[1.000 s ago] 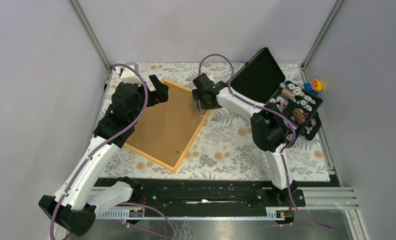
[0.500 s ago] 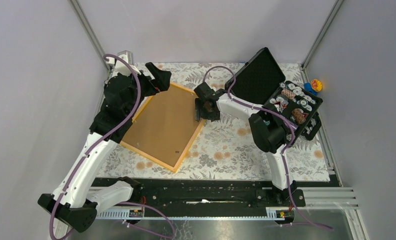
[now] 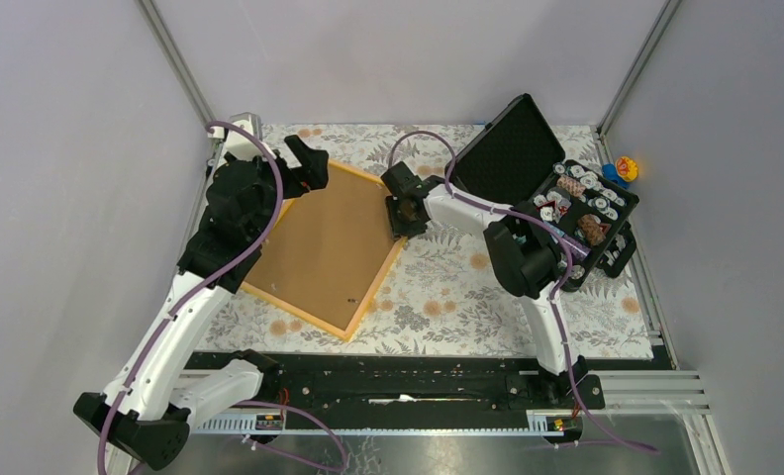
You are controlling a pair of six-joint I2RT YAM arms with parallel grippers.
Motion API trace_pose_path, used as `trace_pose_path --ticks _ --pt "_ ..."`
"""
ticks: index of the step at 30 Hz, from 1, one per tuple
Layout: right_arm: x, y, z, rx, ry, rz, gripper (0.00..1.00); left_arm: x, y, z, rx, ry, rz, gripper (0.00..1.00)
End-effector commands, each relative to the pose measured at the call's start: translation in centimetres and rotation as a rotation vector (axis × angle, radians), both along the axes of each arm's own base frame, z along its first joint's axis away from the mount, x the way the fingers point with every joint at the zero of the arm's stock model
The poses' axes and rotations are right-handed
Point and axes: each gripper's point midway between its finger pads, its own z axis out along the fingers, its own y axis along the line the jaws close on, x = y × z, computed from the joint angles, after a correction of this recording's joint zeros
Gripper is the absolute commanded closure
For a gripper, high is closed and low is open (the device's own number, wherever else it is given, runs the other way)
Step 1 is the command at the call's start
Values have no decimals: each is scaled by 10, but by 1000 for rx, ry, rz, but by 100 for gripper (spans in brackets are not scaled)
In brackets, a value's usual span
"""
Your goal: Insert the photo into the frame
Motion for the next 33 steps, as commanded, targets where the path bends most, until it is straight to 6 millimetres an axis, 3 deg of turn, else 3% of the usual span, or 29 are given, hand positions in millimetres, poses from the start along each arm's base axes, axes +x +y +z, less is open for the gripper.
trace_pose_path --ticks 1,5,11,14,17,19,23,28,33 --pt "0 -19 -8 -129 -37 192 80 -1 6 19 -16 -73 21 1" --pt "16 -46 -13 -211 -84 245 91 -5 4 23 -30 -86 -1 1" --pt "52 -62 4 -172 -138 259 89 -3 3 18 -27 -75 6 1" --pt "55 -52 14 -127 -123 223 78 -1 1 16 -30 -66 -3 1" --pt "56 -49 32 -69 -123 67 52 -3 0 17 -33 -73 -9 1" --pt "58 -51 44 -51 -139 -19 41 -1 1 16 -30 -68 -1 1" --pt "64 -47 55 -11 -158 -112 32 1 -3 12 -28 -59 -12 1" --pt "78 -62 36 -81 -142 -370 26 -3 -7 14 -34 -64 -32 1" --pt "87 -55 20 -51 -115 -504 30 -2 -9 13 -25 -62 -27 1"
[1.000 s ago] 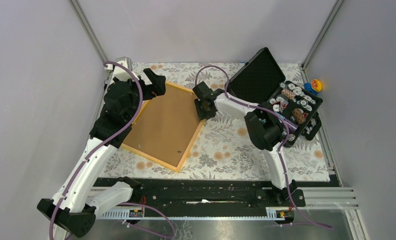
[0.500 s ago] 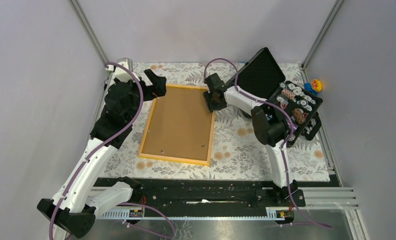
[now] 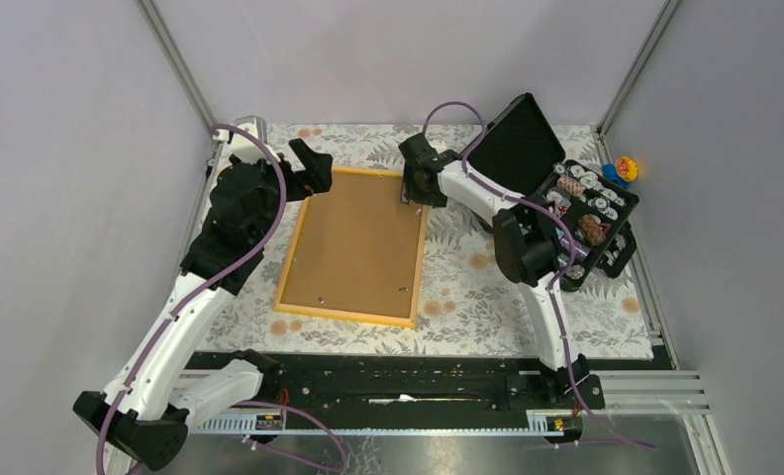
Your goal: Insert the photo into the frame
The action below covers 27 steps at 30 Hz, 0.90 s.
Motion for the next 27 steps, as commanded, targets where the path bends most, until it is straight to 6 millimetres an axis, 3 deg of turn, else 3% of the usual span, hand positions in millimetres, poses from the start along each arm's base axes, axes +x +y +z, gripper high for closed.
trace_pose_path --ticks 1,8,10,13,19,26,27 --pt "5 -4 -13 -4 14 -201 32 0 -4 16 -25 -57 -10 1" --pt "4 -2 -36 1 43 -262 42 -6 -4 21 -26 -72 -13 1" --pt "2 0 -35 11 54 -257 47 -6 -4 22 -25 -74 -10 1" --pt "-9 1 -35 6 70 -242 49 -8 -4 23 -24 -78 -11 1" --pt "-14 -3 -35 -7 55 -206 64 -11 -4 26 -33 -85 -18 1" --pt "1 13 -29 17 32 -103 100 -10 -6 24 -33 -82 -22 1" --pt "4 14 -28 15 25 -90 100 -9 -5 24 -32 -81 -20 1"
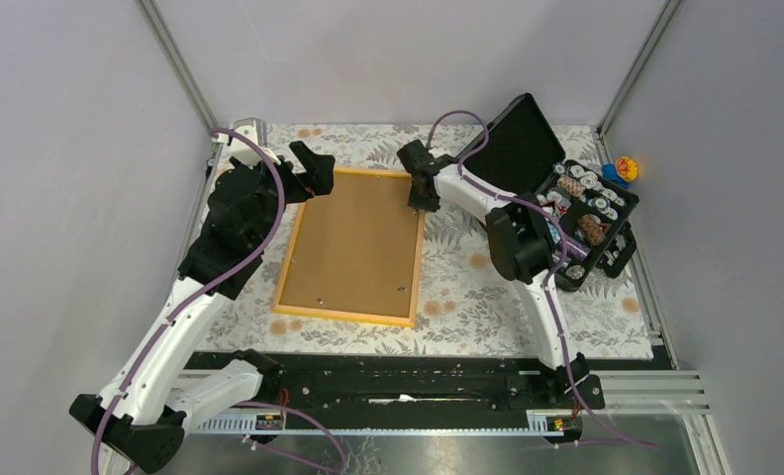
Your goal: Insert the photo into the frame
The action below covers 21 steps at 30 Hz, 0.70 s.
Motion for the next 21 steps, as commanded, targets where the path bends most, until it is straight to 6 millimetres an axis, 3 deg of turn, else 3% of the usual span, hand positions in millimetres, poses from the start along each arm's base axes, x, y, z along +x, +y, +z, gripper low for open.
trace_pose_path --ticks 1,9,16,17,19,21 --pt "2 18 1 0 -2 101 100 -1 1 17 -24 -60 3 1" --pt "24 47 14 44 -85 307 100 0 1 15 -20 -57 4 1" --pt "59 51 30 -88 -176 463 98 2 1 12 -14 -49 9 1" --pt "63 51 39 -99 -195 464 91 3 1 11 -12 -45 12 1" --pt "67 51 61 -98 -233 462 63 5 0 9 -10 -40 13 1" --pt "65 52 83 -72 -255 455 45 5 -1 8 -11 -36 8 1"
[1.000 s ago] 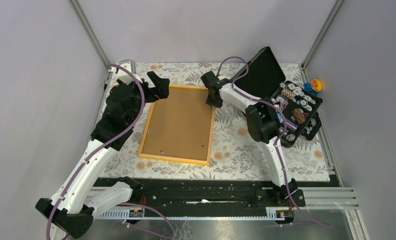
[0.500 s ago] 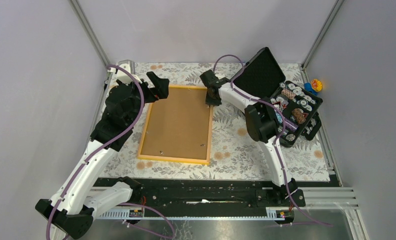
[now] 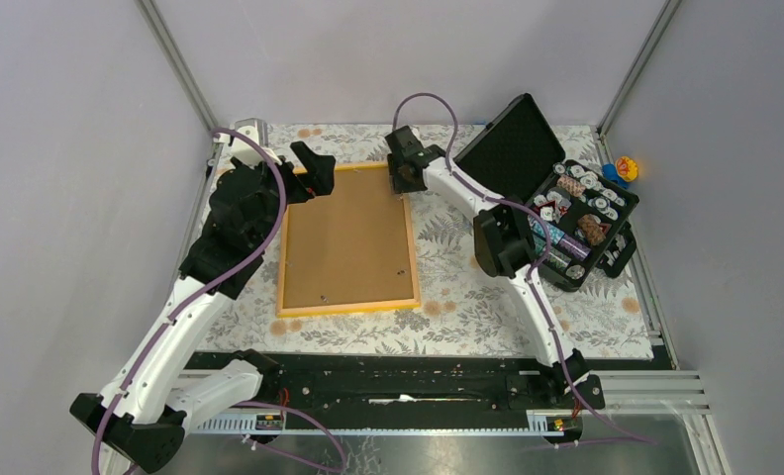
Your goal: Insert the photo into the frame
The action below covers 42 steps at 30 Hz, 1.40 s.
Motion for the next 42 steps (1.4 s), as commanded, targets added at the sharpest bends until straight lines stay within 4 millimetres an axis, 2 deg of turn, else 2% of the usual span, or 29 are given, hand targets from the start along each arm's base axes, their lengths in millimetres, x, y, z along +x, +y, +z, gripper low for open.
trace_pose_path --ticks 1,5,7,12,15,18,24,31,36,42 --pt "8 8 80 32 -129 49 38 5 -2 10 -15 -41 4 1" --pt "-27 7 98 35 -83 42 19 7 -4 6 -12 -28 -1 1" --pt "-59 5 86 3 -22 58 10 7 -6 6 -14 -24 -8 1" --pt "-138 -4 56 10 157 44 8 8 -10 3 -11 -8 -21 1" --pt "-169 -13 47 73 211 -14 8 8 -14 1 -9 2 -32 1" --pt "-191 -22 39 133 271 -139 9 10 -17 -3 1 13 -34 1" --pt "-215 -26 14 195 347 -304 11 11 -19 -7 10 22 -33 1" --pt "-226 -7 0 165 387 -324 12 11 -17 -6 16 19 -23 1" --pt "-244 -7 -13 105 412 -326 13 9 -17 -4 19 14 -21 1" --pt "-250 -18 -22 54 400 -324 26 8 -18 -3 17 11 -27 1"
